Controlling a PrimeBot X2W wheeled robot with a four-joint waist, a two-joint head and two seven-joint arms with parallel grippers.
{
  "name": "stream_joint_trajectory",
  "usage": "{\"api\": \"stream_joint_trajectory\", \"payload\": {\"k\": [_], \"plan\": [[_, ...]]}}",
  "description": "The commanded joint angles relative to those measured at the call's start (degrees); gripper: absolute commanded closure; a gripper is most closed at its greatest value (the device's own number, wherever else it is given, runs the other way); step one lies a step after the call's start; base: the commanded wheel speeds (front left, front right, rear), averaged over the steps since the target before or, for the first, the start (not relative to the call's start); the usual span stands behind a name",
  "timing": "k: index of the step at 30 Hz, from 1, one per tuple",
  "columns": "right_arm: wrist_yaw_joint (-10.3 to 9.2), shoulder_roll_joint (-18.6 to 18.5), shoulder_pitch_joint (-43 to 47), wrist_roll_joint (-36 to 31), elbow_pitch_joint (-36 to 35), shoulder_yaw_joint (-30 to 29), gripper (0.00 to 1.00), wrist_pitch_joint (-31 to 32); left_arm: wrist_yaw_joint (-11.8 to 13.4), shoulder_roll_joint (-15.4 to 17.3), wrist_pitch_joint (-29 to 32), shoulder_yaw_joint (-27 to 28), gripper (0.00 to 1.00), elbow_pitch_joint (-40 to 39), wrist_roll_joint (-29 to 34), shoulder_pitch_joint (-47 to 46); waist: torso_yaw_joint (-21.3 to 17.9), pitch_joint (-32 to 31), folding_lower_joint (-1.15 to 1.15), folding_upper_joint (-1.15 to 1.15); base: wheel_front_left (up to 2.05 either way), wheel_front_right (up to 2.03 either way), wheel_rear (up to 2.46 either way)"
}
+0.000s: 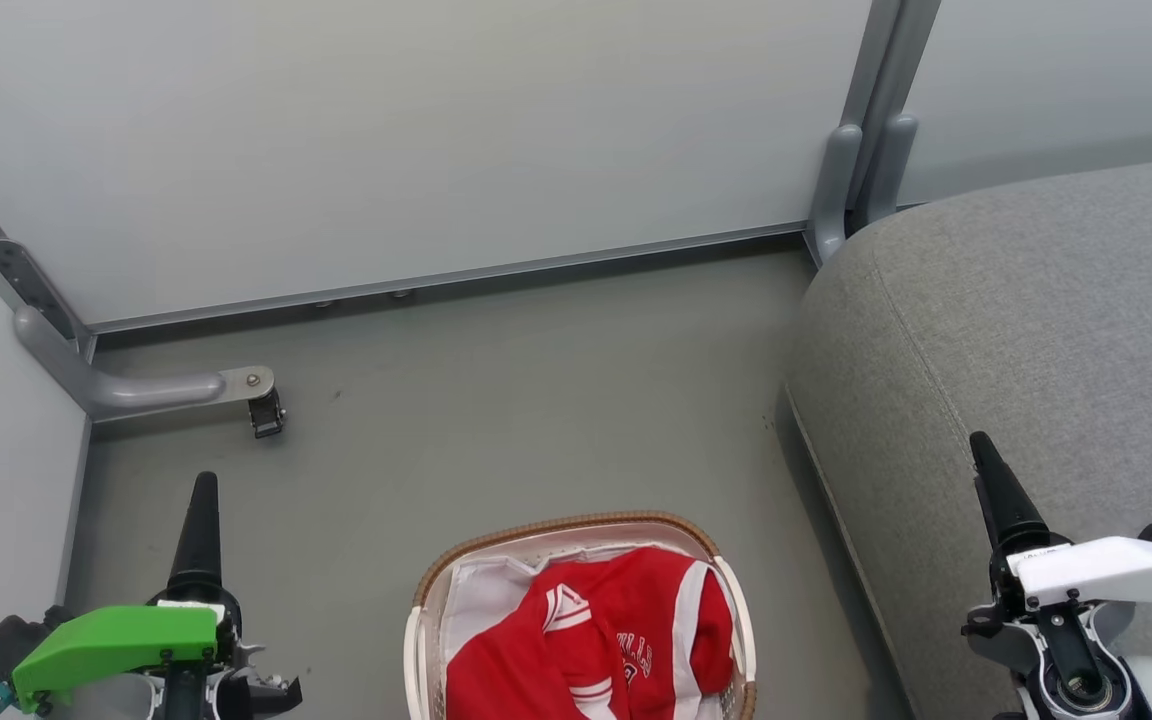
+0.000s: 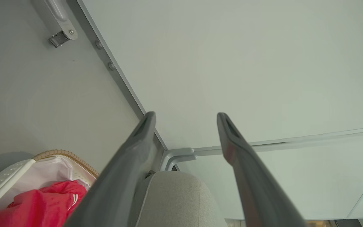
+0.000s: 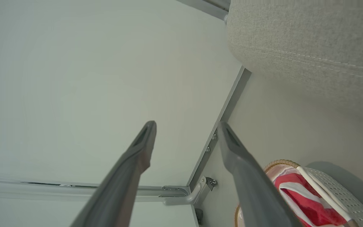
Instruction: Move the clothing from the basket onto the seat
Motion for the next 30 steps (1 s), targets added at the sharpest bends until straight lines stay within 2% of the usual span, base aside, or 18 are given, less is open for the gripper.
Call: {"api": "stream_joint_trajectory", "payload": {"k": [1, 14, 30], "plan": [[0.01, -0.7, -2.1, -2.7, -1.1, 0.2, 0.0, -0.7, -0.1, 0.5, -0.6, 0.2, 0.0, -0.7, 3.2, -1.8, 0.0, 0.1, 0.0, 0.0, 0.0, 0.0, 0.0], [0.01, -0.8, -4.0, -17.4, -1.8, 2.4, 0.0, -3.6, -0.1, 0.4, -3.5, -0.6, 0.0, -0.6, 21.8, -2.1, 0.0, 0.7, 0.0, 0.0, 0.0, 0.0, 0.0], [0.02, -0.7, -5.4, -32.3, -0.8, 4.9, 0.0, -6.6, 2.1, 0.8, -6.6, -3.9, 0.0, 0.8, 38.0, -2.3, 0.0, 1.4, 0.0, 0.0, 0.0, 0.0, 0.0]]}}
